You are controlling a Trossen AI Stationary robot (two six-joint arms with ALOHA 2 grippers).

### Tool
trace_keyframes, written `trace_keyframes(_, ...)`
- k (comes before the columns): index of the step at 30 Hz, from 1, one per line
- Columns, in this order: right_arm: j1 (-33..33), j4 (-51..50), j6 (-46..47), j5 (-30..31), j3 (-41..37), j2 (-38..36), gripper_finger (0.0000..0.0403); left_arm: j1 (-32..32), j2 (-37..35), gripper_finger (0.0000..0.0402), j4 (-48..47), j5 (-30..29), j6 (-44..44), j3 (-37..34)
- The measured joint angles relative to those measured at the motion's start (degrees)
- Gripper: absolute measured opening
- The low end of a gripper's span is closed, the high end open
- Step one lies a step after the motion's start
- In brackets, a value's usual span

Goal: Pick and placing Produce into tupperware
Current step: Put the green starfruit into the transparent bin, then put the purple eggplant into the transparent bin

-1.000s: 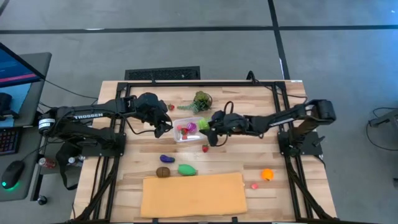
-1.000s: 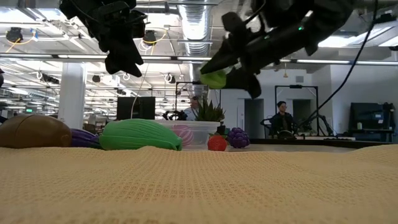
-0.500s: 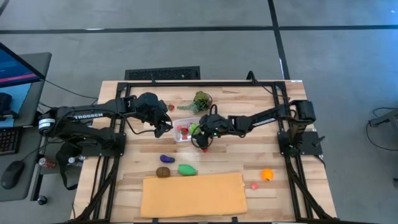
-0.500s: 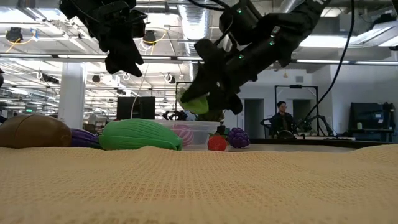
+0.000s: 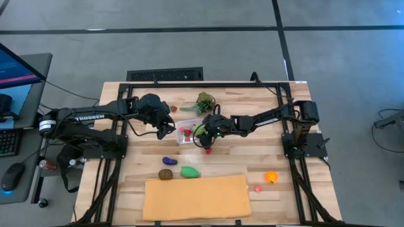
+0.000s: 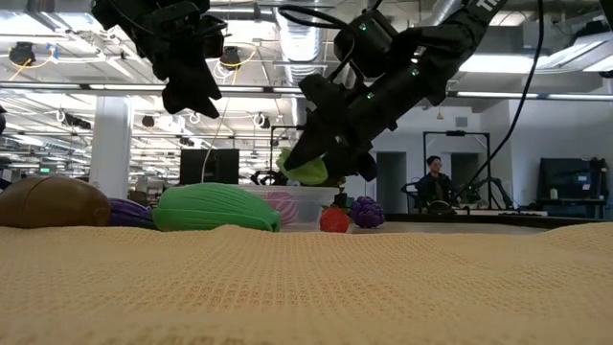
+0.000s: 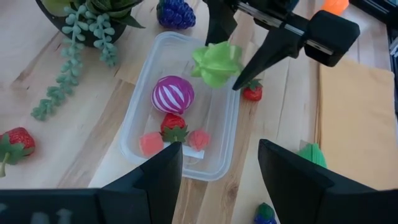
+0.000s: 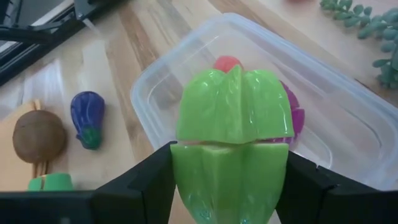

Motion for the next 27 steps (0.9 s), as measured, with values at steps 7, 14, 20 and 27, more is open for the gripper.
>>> trace_keyframes(7,-0.3,0.1,0.0,0.0,0.0,0.0,0.0239,0.0,0.0,0.0200,0.0,0.0,0.0,0.0)
trace_keyframes(14,-0.3,1.0,-0.1,-0.2,-0.1,-0.7,0.0239,0.0,0.0,0.0200,0.0,0.0,0.0,0.0)
trace_keyframes(20,-0.3,-0.6,-1.8,-0.2,0.0,-4.6,0.0239,0.0,0.0,0.0200,0.0,-1.0,0.1,0.0)
trace_keyframes(27,0.0,-10.8,-4.4,-0.1,0.0,-12.5,0.0240,0.0,0.0,0.0200,-0.2,-1.5,0.2,0.0)
